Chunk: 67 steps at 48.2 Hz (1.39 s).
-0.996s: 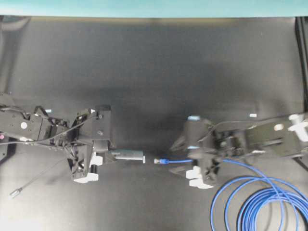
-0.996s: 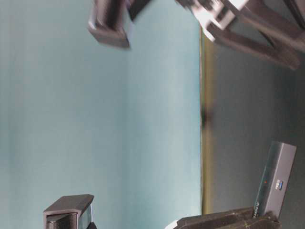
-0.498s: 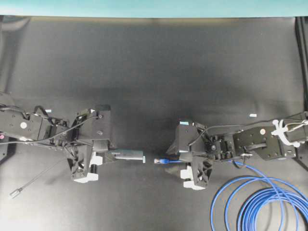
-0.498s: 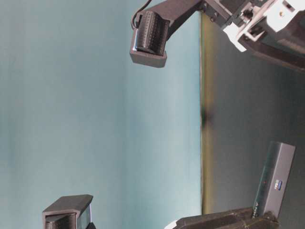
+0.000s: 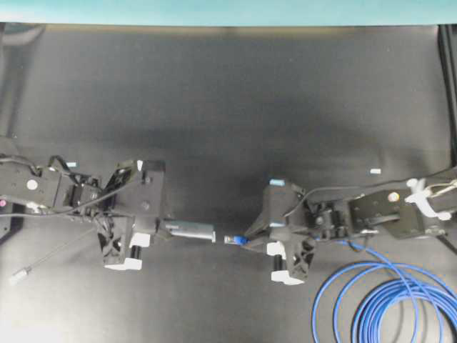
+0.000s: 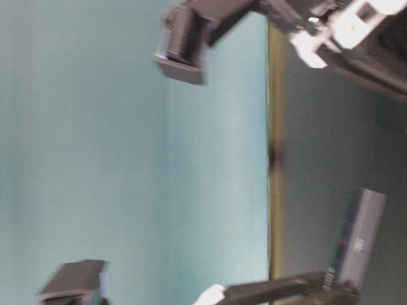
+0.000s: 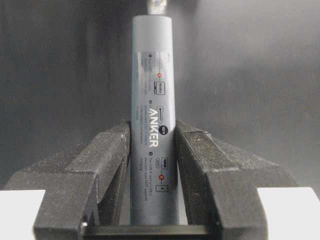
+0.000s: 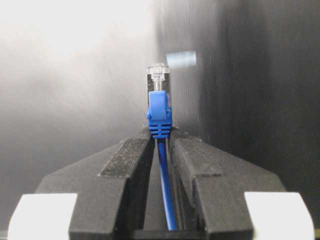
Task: Insert the LAN cable into the hub.
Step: 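Push the blue plug with the right gripper into the hub's port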
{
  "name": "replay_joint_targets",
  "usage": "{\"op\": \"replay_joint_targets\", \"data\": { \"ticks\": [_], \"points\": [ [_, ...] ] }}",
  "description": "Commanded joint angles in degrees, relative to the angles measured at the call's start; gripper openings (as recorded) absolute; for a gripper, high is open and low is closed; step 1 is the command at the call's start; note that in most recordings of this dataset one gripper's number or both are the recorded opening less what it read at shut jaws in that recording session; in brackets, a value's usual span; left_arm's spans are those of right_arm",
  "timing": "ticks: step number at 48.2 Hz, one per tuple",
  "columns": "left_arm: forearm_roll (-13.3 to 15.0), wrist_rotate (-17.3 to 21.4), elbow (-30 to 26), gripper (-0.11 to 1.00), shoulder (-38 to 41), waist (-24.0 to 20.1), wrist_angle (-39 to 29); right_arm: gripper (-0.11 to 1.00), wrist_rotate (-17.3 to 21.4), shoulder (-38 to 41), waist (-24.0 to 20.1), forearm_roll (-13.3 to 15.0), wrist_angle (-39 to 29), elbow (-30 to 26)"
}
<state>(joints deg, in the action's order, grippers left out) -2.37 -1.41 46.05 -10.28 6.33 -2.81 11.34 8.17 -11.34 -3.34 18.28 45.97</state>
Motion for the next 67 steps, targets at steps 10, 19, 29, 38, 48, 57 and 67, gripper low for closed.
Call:
{"op": "replay_joint_targets", "data": {
  "ticks": [10,19,29,38,48,57,67],
  "points": [
    [-0.26,2.37,-5.1,0.28,0.88,0.0,-4.31,0.1,0.35,-3.96,0.0,-0.09,-0.88,0.79],
    [-0.26,2.46,-6.94,0.28,2.29,0.0,-6.33,0.1,0.0,-3.6,0.09,-0.09,-0.44,-0.09],
    [-0.26,2.46,-7.21,0.28,2.72,0.0,-6.59,0.1,-0.26,-3.52,0.18,-0.09,-0.18,-0.44],
    [-0.26,2.46,-7.38,0.28,2.9,0.0,-6.68,0.1,-0.35,-3.34,0.18,-0.09,0.26,-0.79],
    [-0.26,2.46,-8.26,0.28,3.69,-0.09,-7.12,0.1,-0.35,-3.25,0.18,0.0,0.26,-1.23],
    [-0.26,2.46,-9.84,0.28,4.48,-0.09,-9.14,0.1,-0.35,-3.25,0.62,0.0,0.26,-1.23],
    [-0.26,2.46,-9.93,0.28,4.57,-0.09,-9.05,0.1,-0.35,-3.25,1.32,0.0,0.79,-1.23]
  ]
}}
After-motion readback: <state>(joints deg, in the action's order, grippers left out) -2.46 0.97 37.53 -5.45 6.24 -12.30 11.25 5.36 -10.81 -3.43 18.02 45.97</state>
